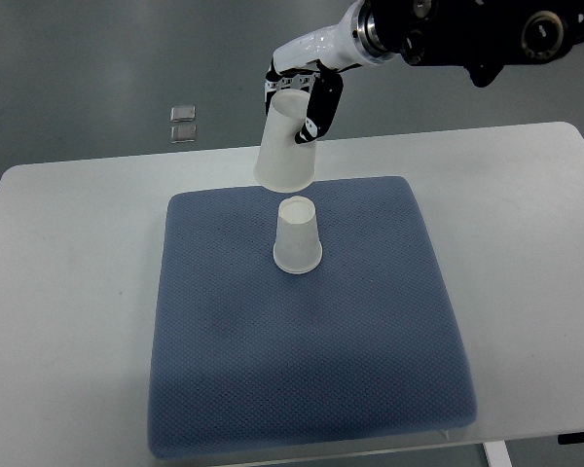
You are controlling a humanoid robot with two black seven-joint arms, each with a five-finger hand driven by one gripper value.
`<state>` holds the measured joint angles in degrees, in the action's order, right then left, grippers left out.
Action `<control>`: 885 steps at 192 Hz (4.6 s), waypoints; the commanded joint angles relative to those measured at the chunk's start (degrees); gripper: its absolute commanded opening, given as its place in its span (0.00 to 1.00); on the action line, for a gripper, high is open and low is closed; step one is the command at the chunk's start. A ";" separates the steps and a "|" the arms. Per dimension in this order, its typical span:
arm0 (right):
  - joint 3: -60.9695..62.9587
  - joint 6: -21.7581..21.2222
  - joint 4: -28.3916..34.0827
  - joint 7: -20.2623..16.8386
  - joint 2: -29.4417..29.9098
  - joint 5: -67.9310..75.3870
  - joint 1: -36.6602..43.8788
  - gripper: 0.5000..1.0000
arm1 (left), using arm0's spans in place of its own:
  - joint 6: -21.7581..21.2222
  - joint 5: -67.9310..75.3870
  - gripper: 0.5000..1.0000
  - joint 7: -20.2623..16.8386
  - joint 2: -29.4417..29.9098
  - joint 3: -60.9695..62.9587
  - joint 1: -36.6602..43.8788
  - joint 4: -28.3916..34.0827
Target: Stack paper cups
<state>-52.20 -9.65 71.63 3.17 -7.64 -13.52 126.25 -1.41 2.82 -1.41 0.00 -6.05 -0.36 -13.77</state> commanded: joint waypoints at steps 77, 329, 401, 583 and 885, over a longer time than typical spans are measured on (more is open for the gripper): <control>-0.53 2.18 0.09 -0.10 2.10 -0.02 -2.94 0.36 | 0.00 0.00 1.00 0.00 0.00 -0.02 0.01 0.06; -1.76 5.60 0.61 -0.27 2.54 -0.11 -6.71 0.48 | 0.00 0.00 1.00 0.00 0.00 -0.02 0.01 -0.03; -1.76 5.78 0.79 -0.27 2.63 -0.11 -7.42 0.53 | 0.00 0.00 1.00 0.00 0.00 -0.02 0.01 -0.03; -0.62 7.19 0.35 -0.01 1.31 0.16 -7.94 0.68 | 0.00 0.00 1.00 0.00 0.00 -0.02 0.10 0.06; 88.77 2.80 -30.05 11.77 -3.61 21.08 -79.40 0.84 | 0.00 0.00 1.00 0.18 0.00 0.25 0.10 -0.20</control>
<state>36.53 -1.23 47.29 13.07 -11.93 7.56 47.78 -1.41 2.81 -1.23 0.00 -5.80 -0.26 -13.98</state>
